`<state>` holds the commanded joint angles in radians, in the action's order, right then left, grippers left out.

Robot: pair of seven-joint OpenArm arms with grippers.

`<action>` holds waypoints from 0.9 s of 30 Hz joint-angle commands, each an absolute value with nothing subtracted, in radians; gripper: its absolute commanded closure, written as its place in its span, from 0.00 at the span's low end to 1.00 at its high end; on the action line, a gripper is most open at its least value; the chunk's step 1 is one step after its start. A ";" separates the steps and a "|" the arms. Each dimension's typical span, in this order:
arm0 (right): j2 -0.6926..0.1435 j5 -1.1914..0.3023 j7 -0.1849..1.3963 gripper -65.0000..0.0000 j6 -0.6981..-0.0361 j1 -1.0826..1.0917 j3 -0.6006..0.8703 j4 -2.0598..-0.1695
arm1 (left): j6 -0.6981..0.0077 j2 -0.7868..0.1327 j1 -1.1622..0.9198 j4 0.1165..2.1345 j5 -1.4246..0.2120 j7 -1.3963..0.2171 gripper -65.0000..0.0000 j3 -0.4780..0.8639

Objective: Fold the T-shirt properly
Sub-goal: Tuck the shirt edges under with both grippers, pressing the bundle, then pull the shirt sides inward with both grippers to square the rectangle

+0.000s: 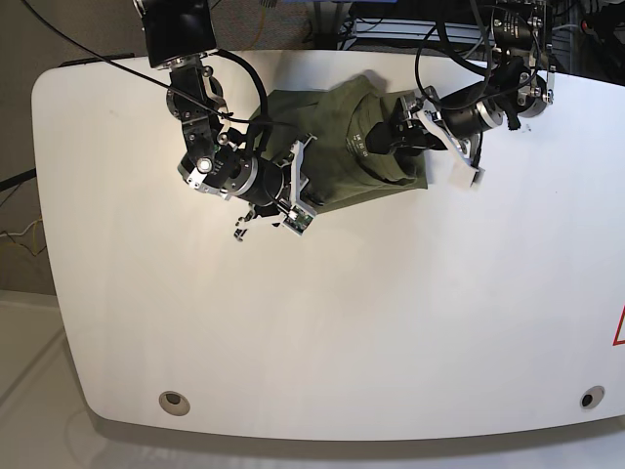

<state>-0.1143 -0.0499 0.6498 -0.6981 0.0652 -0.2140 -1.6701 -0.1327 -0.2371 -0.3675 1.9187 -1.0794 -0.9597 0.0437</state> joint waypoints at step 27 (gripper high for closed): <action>-0.085 -0.047 0.647 0.88 -0.698 0.114 -0.214 -1.543 | -0.133 -0.228 -0.366 1.902 -0.931 -0.883 0.99 -0.272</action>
